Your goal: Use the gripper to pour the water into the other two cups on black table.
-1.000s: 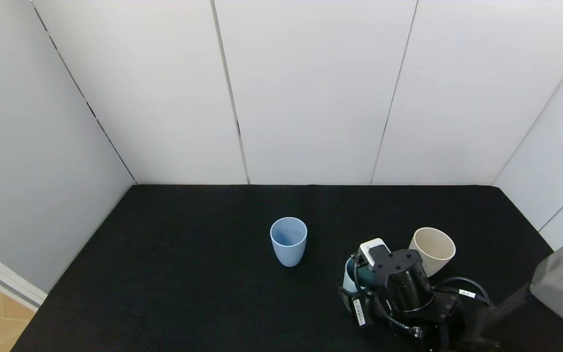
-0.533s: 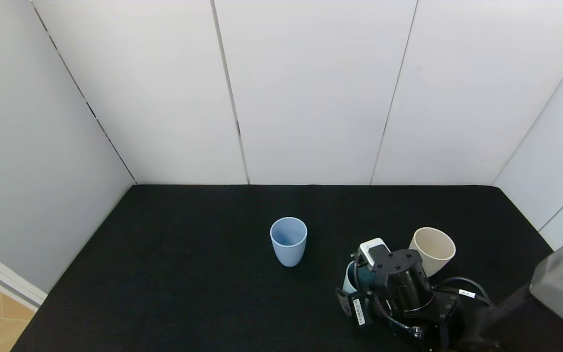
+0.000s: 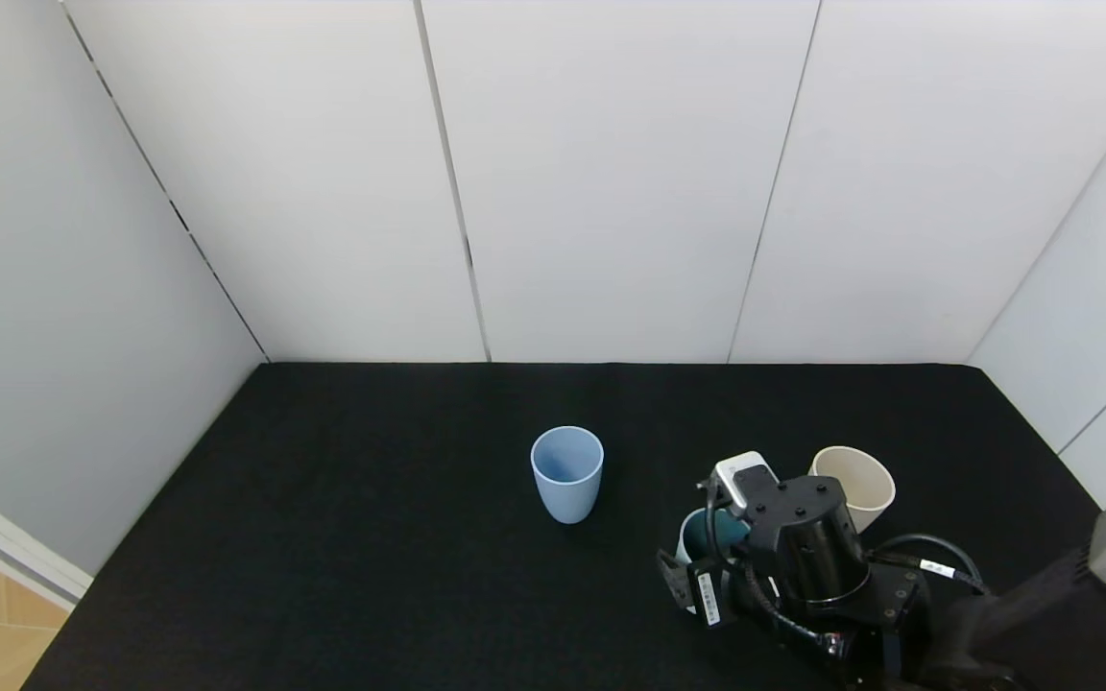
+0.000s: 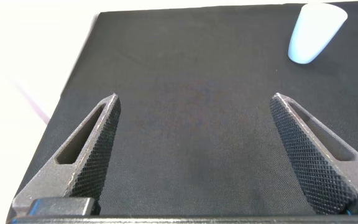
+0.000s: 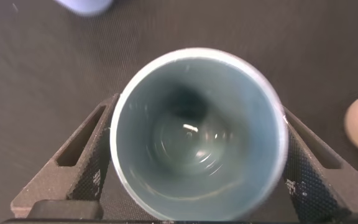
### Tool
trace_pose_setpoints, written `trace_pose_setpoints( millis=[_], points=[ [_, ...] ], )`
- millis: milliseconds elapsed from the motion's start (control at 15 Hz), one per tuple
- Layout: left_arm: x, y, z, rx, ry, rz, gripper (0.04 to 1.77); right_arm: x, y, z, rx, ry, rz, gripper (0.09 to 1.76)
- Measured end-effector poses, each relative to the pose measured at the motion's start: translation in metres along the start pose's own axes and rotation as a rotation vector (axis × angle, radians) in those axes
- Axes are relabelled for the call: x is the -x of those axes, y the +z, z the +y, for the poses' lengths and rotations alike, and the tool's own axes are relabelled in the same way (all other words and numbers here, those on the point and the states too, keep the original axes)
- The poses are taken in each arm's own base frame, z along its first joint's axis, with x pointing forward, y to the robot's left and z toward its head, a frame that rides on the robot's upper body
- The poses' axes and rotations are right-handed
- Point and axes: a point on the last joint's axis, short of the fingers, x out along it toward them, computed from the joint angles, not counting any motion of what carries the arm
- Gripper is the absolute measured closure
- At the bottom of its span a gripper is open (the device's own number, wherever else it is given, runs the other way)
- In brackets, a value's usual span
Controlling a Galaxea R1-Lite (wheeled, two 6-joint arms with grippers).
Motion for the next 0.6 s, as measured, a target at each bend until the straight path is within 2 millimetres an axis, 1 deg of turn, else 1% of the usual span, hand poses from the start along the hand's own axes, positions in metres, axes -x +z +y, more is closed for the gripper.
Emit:
trace_pose_setpoints(
  millis=[200,333,400,600],
  points=[
    [0.0,0.0,0.0,0.0,0.0,0.0,0.09,0.017,0.018,-0.006,-0.03,0.004,-0.065,0.19],
    [0.0,0.0,0.0,0.0,0.0,0.0,0.09,0.036,0.034,-0.011,-0.051,0.014,-0.128,0.18],
    [0.0,0.0,0.0,-0.001,0.0,0.0,0.09,0.047,0.041,-0.014,-0.055,0.018,-0.162,0.17],
    [0.0,0.0,0.0,-0.001,0.0,0.0,0.09,0.092,0.064,-0.027,-0.058,0.028,-0.3,0.17]
  ],
)
